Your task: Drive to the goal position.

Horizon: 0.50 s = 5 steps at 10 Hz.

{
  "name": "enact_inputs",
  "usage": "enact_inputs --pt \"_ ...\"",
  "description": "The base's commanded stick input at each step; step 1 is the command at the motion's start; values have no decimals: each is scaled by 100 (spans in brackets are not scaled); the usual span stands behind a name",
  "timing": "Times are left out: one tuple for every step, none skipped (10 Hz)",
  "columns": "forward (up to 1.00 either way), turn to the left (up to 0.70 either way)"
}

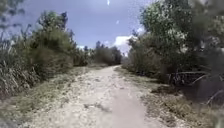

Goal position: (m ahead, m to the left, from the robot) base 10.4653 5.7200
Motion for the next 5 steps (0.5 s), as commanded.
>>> enact_inputs --pt "50 1" --pt "50 1" --pt "50 1" --pt "50 1" --pt "50 1"
